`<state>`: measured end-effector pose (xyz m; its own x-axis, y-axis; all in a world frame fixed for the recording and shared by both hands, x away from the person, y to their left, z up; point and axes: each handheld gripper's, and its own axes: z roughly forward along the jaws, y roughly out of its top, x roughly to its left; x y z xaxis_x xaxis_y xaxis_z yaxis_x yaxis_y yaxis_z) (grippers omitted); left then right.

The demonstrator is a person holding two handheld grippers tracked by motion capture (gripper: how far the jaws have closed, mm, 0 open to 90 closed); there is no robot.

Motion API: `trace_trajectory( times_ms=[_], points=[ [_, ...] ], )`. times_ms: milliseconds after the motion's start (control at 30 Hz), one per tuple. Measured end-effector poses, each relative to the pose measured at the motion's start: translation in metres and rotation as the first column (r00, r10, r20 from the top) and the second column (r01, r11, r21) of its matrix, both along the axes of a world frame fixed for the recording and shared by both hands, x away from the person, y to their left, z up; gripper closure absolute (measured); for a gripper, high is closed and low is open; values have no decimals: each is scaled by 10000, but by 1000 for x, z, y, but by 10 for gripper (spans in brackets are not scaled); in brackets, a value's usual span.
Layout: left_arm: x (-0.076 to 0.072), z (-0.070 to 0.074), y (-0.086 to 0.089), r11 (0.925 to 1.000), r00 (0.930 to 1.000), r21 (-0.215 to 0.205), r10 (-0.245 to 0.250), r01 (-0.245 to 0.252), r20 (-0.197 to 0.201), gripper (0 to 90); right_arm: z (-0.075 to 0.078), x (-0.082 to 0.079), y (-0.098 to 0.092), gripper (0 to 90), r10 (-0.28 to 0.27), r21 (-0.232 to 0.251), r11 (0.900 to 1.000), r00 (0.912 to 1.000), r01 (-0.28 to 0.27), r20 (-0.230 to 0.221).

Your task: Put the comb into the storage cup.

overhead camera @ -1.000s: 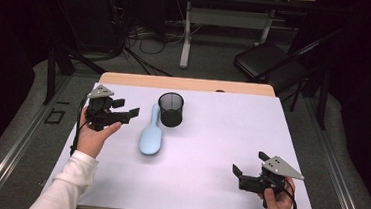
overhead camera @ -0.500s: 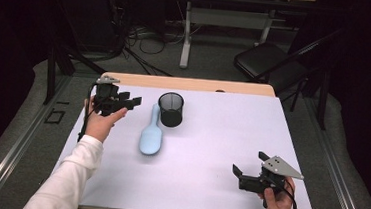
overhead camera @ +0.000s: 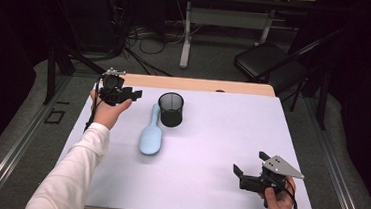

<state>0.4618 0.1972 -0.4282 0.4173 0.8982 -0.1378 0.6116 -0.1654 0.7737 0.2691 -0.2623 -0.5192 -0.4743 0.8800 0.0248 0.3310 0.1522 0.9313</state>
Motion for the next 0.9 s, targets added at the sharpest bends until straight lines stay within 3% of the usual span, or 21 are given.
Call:
trace_trajectory(
  times_ms=[100,300,367,533,700,900],
  points=[
    [4,-1,-1,10000,10000,-94,20,-20,54,552,0,0,-1,0,19,-38,10000,10000,-19,-7],
    [16,-12,-5,10000,9981,-42,78,-81,-606,588,0,0,-2,0,28,-33,10000,10000,-28,-14],
    [18,-15,-6,9997,9960,-198,94,-112,-886,597,0,1,-2,0,38,-37,10000,10000,-38,-4],
    [22,-20,-11,9997,9931,-188,142,-165,-1165,641,-1,1,-1,0,47,-9,10000,10000,-47,-23],
    [27,-27,-22,9997,9863,-25,218,-225,-1634,715,-1,1,-1,0,90,-64,9999,9999,-91,-68],
    [33,-34,-26,9988,9780,-128,444,-480,-2037,800,-1,1,-1,0,107,-78,9999,9999,-108,-104]
  ],
)
